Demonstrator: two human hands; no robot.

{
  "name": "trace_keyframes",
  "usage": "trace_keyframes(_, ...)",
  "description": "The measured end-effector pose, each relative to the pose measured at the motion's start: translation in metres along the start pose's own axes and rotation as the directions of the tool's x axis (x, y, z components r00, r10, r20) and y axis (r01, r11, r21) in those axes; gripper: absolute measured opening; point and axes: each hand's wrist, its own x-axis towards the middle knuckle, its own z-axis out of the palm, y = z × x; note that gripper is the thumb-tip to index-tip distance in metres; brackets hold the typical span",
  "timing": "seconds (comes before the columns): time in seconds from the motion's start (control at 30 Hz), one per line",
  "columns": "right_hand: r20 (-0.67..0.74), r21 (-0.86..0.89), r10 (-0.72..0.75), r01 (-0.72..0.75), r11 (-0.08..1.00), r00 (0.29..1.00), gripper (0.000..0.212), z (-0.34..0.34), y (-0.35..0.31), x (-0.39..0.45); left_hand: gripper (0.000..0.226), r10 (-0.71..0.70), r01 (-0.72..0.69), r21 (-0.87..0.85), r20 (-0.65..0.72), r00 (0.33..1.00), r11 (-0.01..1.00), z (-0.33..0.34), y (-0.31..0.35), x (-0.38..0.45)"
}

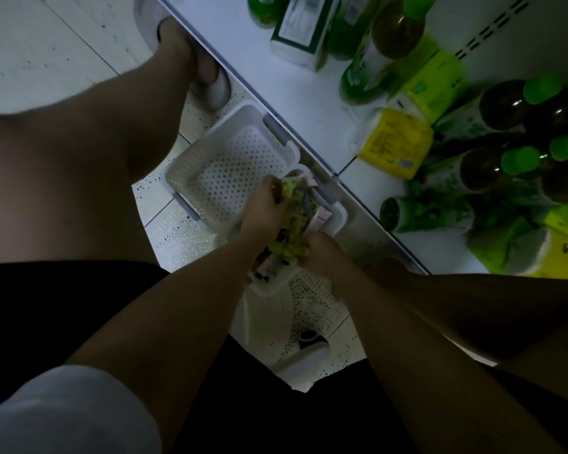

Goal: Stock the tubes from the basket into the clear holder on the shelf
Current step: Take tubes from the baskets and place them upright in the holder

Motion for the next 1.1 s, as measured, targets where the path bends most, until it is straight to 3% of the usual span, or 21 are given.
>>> trace_keyframes(0.17,-0.164,0.026,-0.088,0.094,0.995,0.983,0.006,-0.033,-0.009,-0.022,0.023,0.048,-0.046,-0.071,0.017,0.999,0.996,-0.020,0.028,-0.007)
trace_keyframes(0.27,-0.231,0.096,-0.160,0.186,0.978,0.960,0.026,-0.057,-0.019,-0.045,0.018,0.090,-0.079,-0.176,0.054,0.994,0.981,-0.031,0.053,-0.020)
trace_keyframes(0.33,-0.294,0.161,-0.190,0.244,0.956,0.937,0.017,-0.072,-0.027,-0.063,0.011,0.135,-0.105,-0.276,0.091,0.987,0.955,-0.041,0.074,-0.030)
trace_keyframes(0.4,-0.358,0.229,-0.205,0.298,0.926,0.911,0.010,-0.088,-0.037,-0.083,0.018,0.182,-0.122,-0.345,0.145,0.973,0.931,-0.056,0.097,-0.040)
trace_keyframes(0.5,-0.495,0.259,-0.236,0.401,0.879,0.836,0.030,-0.113,-0.054,-0.117,0.027,0.300,-0.209,-0.367,0.210,0.931,0.906,-0.089,0.135,-0.058)
trace_keyframes(0.6,-0.608,0.202,-0.315,0.525,0.827,0.729,0.022,-0.140,-0.069,-0.166,0.025,0.430,-0.340,-0.387,0.175,0.886,0.857,-0.124,0.183,-0.080)
trace_keyframes(0.7,-0.694,0.113,-0.400,0.639,0.761,0.599,0.008,-0.166,-0.085,-0.224,0.015,0.572,-0.491,-0.391,0.120,0.811,0.779,-0.154,0.238,-0.110)
trace_keyframes(0.83,-0.762,-0.049,-0.494,0.723,0.689,0.419,0.018,-0.192,-0.107,-0.310,0.005,0.745,-0.677,-0.382,0.047,0.666,0.629,-0.184,0.309,-0.158)
trace_keyframes(0.97,-0.761,-0.156,-0.558,0.742,0.652,0.330,0.015,-0.210,-0.118,-0.388,0.009,0.855,-0.792,-0.353,0.048,0.516,0.498,-0.208,0.369,-0.206)
trace_keyframes(1.1,-0.769,-0.294,-0.598,0.705,0.645,0.226,0.015,-0.234,-0.126,-0.461,0.008,0.906,-0.865,-0.275,0.067,0.418,0.419,-0.228,0.421,-0.239)
